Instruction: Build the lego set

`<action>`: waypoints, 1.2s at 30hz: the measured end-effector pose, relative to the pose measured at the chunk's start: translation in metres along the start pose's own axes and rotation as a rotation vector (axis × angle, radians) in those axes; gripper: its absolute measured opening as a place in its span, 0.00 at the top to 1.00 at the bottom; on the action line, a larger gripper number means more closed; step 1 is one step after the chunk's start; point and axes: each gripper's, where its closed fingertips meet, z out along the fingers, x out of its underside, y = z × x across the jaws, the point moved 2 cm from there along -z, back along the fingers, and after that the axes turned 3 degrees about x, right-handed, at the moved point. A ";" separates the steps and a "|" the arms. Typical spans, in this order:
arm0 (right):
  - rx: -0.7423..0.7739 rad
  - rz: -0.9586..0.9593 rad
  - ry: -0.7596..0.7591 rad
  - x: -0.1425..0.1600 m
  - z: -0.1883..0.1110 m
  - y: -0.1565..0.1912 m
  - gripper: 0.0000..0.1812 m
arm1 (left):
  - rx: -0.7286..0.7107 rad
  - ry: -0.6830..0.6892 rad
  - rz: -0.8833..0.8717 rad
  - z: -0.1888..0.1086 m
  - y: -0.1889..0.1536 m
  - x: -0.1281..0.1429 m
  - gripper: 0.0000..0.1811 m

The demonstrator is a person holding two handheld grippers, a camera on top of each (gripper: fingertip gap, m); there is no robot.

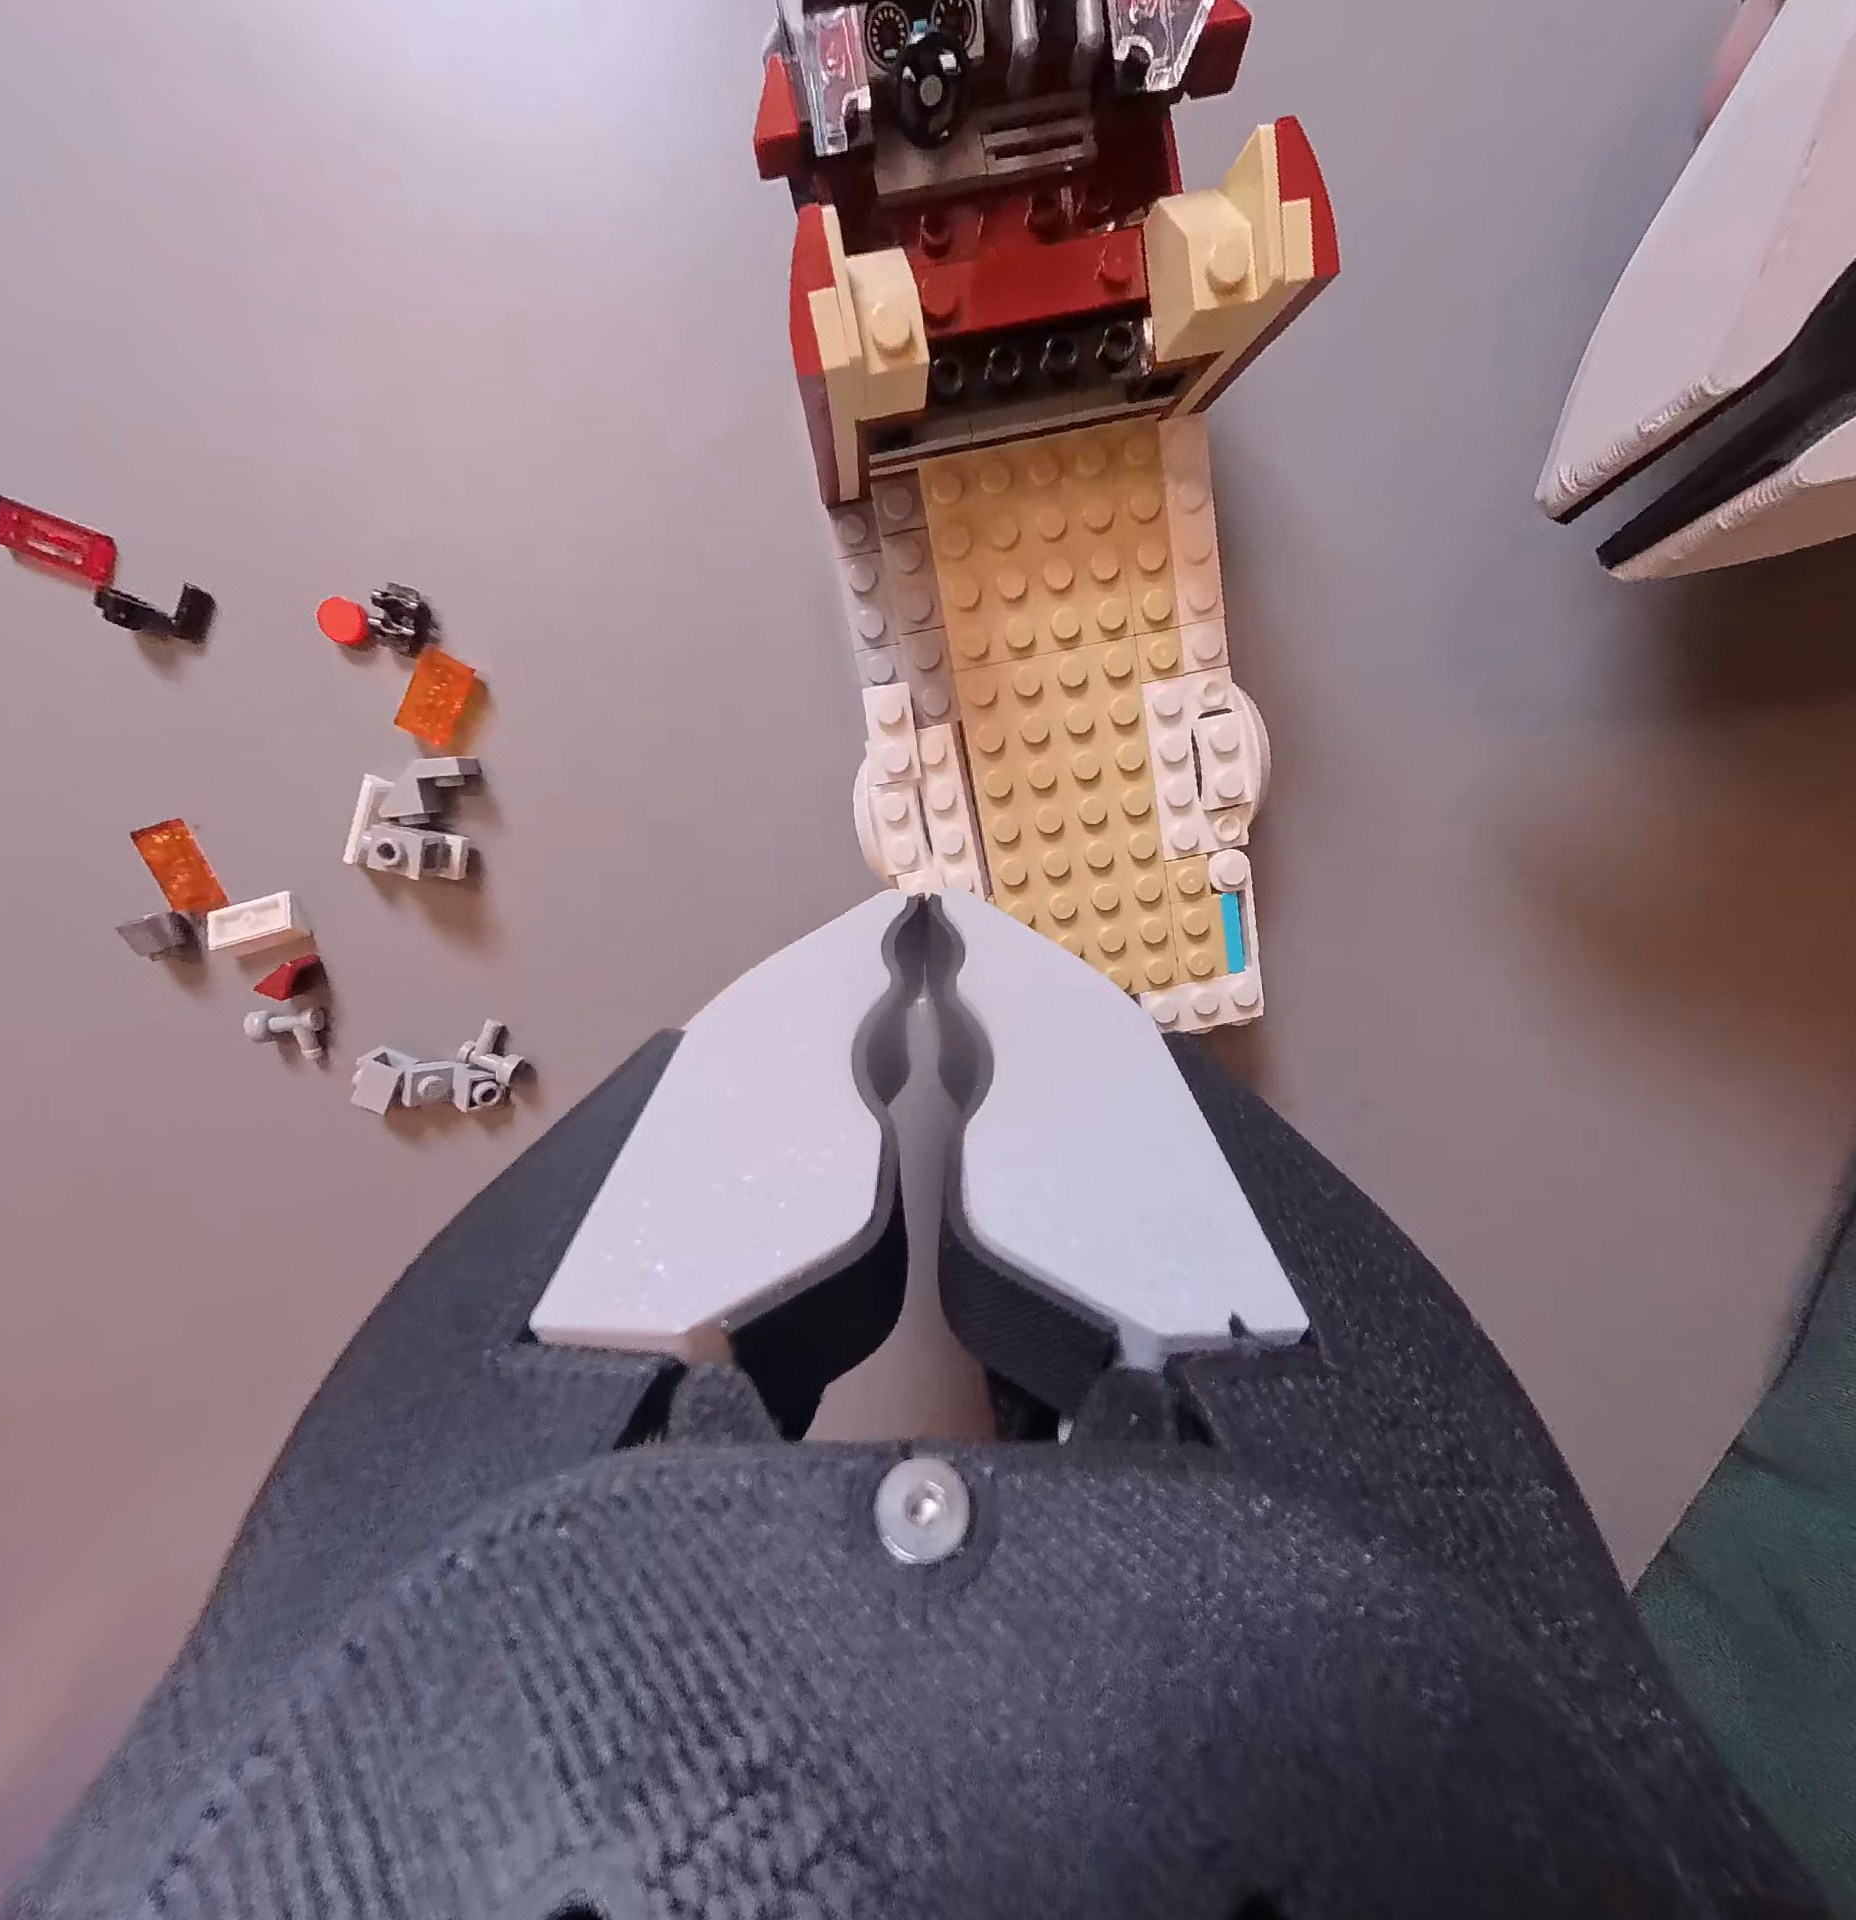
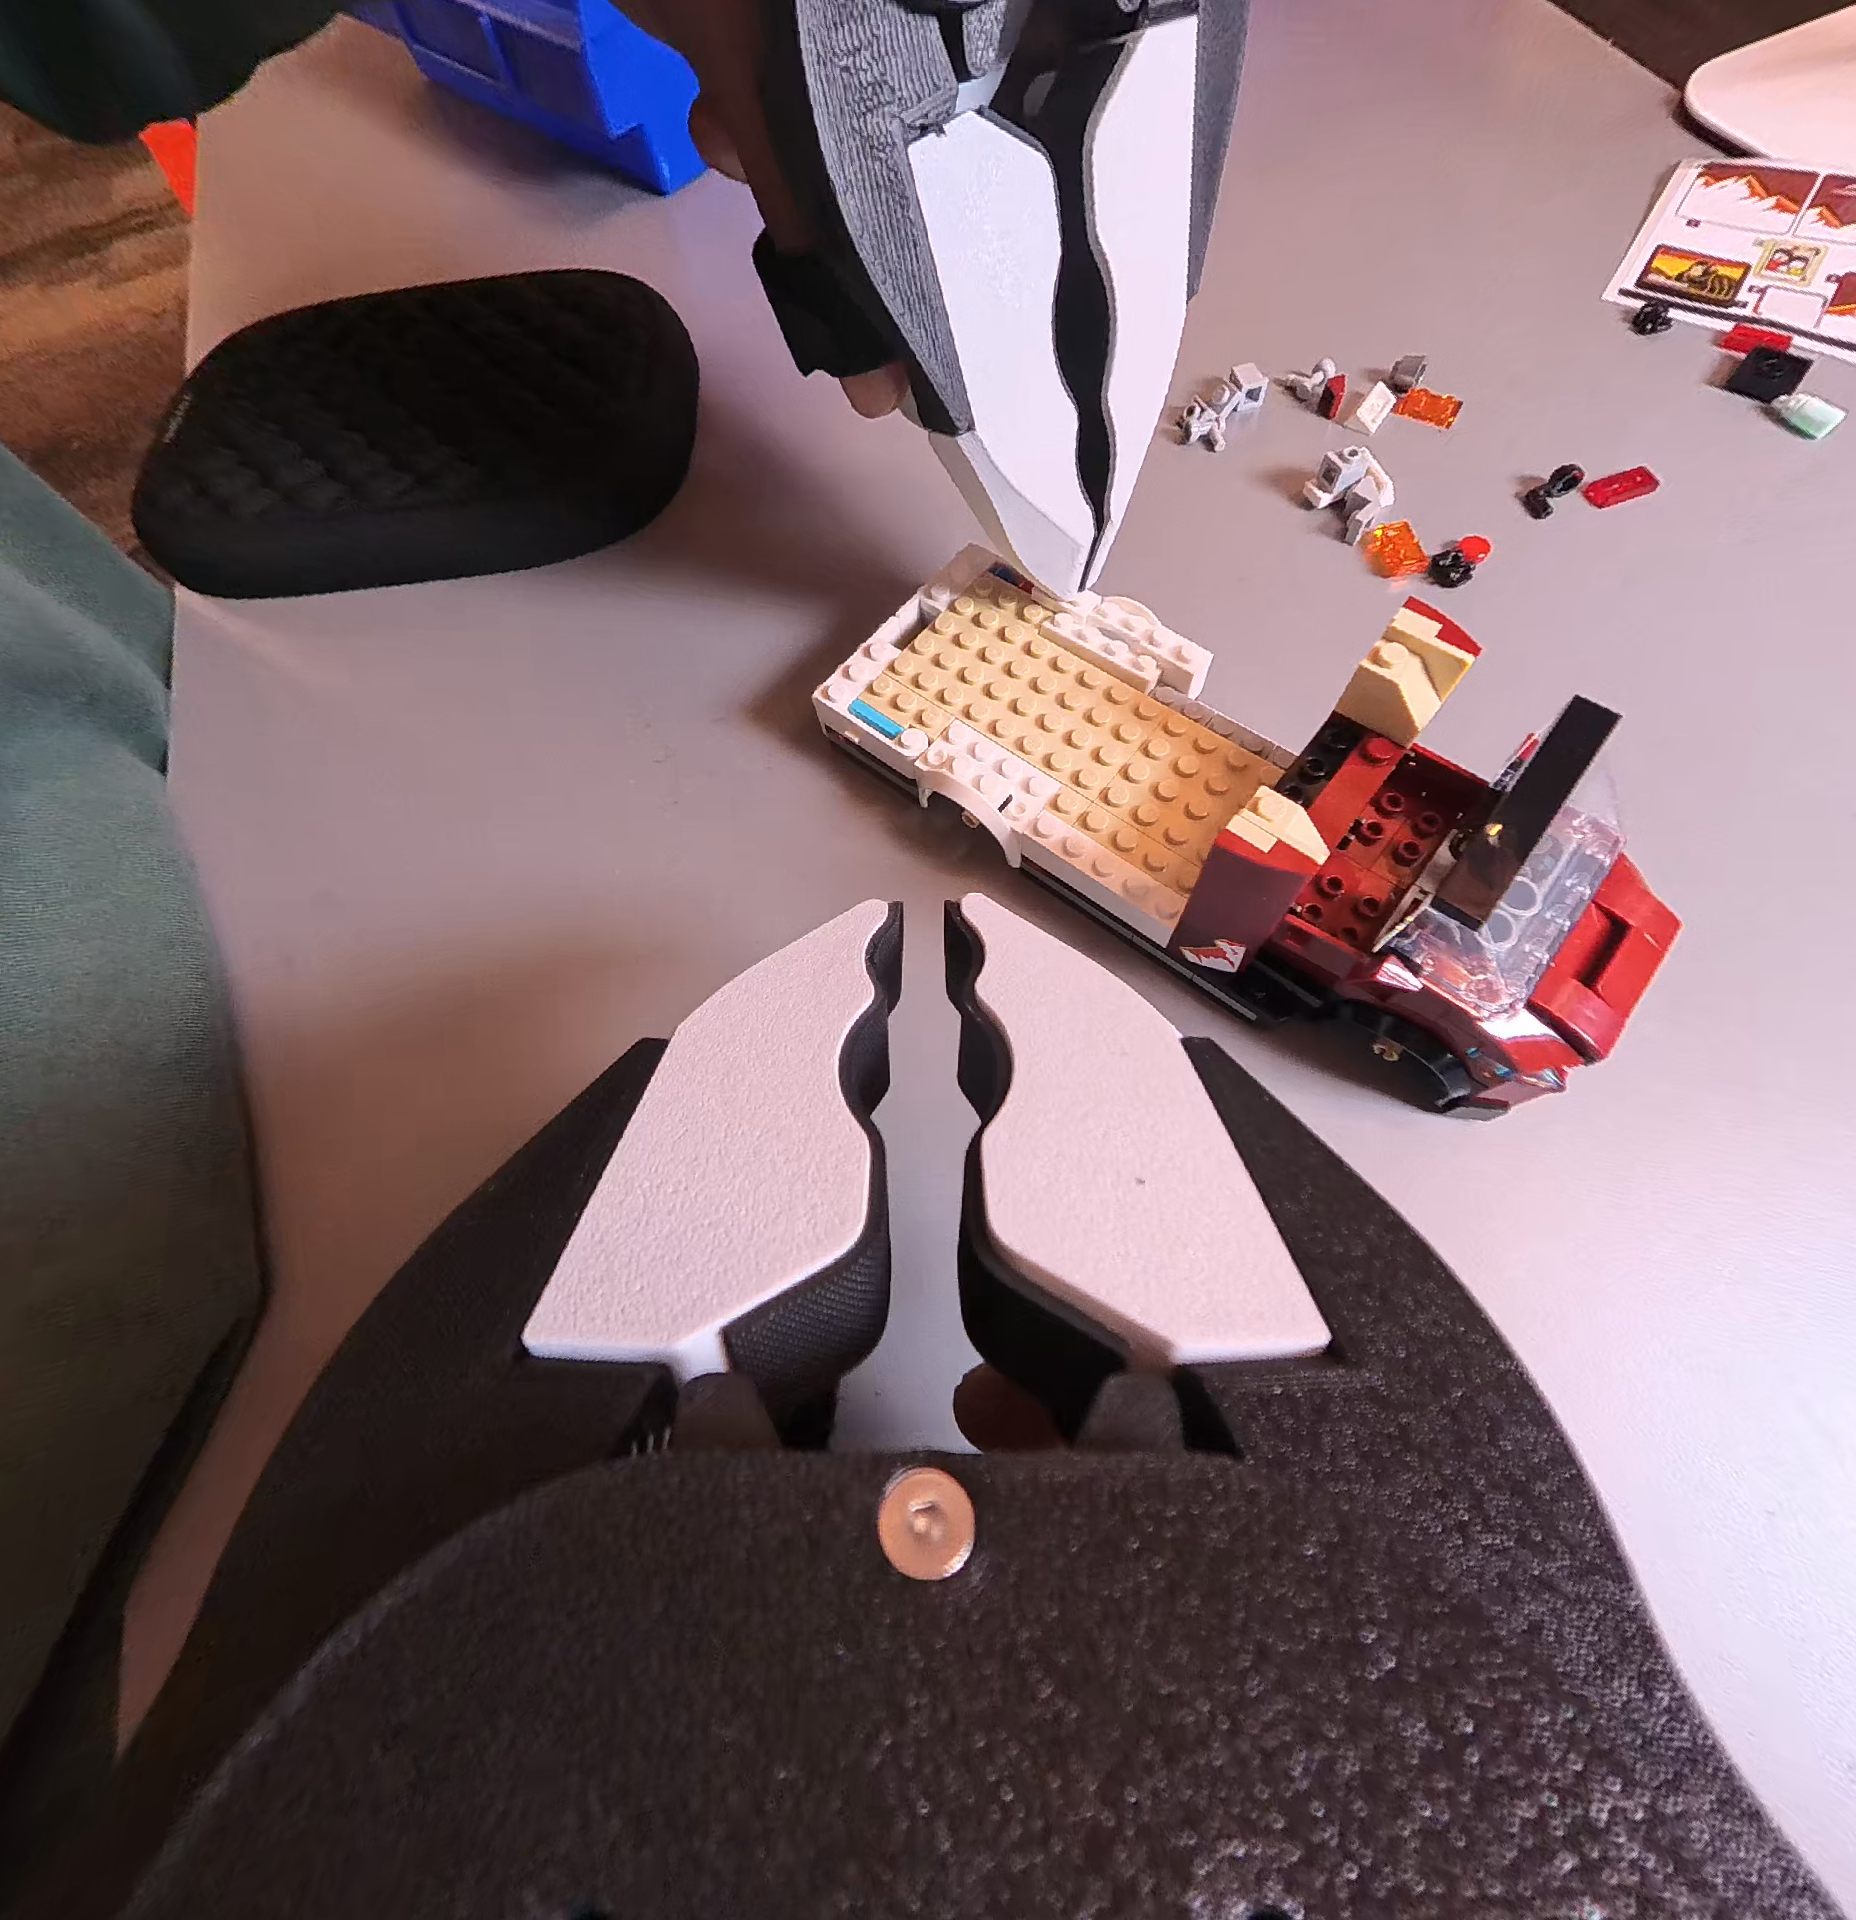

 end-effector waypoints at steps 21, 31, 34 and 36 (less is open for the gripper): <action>0.028 0.016 -0.055 -0.013 0.004 -0.012 0.96 | 0.014 -0.045 0.062 -0.001 -0.010 -0.005 1.00; 0.132 -0.060 0.054 -0.037 0.030 -0.018 1.00 | 0.104 -0.302 -0.074 -0.009 0.011 -0.002 0.93; 0.177 -0.060 0.148 -0.042 0.047 -0.021 1.00 | 0.253 -0.385 -0.110 -0.003 0.006 0.001 0.92; 0.200 -0.063 0.214 -0.042 0.057 -0.024 1.00 | 0.327 -0.404 -0.095 0.000 -0.002 0.006 0.89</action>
